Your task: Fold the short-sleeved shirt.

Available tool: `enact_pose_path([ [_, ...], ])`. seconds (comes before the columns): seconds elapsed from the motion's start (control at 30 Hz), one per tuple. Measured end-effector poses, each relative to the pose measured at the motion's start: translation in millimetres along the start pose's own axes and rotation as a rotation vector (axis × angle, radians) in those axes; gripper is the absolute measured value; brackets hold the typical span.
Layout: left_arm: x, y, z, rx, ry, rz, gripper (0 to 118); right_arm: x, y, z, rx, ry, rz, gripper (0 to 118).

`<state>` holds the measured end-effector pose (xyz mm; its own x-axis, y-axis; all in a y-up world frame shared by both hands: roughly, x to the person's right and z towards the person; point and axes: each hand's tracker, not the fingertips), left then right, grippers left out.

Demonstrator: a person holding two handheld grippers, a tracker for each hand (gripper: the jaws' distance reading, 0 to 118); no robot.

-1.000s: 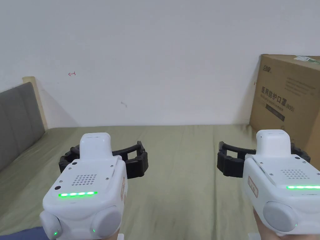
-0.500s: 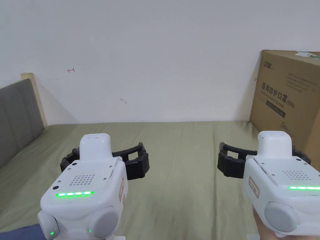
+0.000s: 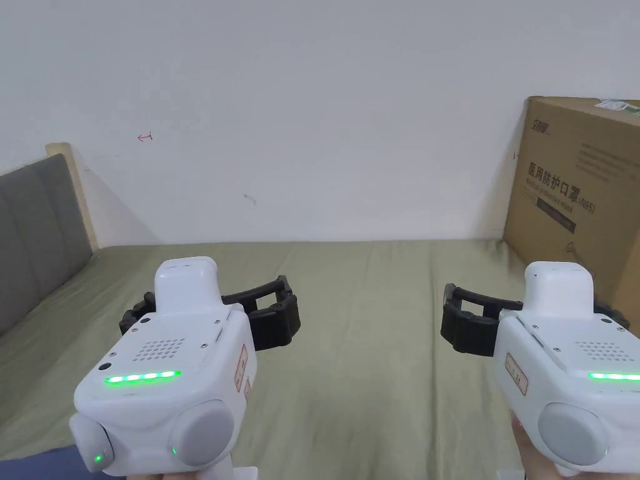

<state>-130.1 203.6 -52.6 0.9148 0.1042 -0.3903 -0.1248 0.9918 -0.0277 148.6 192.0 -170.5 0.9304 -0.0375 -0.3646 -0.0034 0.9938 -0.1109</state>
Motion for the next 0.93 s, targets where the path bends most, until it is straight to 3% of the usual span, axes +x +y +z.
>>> enact_pose_path([
  [0.93,8.3,-5.0,-0.9,-0.051,-0.029,0.006,118,0.4,-6.0,-0.3,-0.022,-0.001,-0.009,118],
])
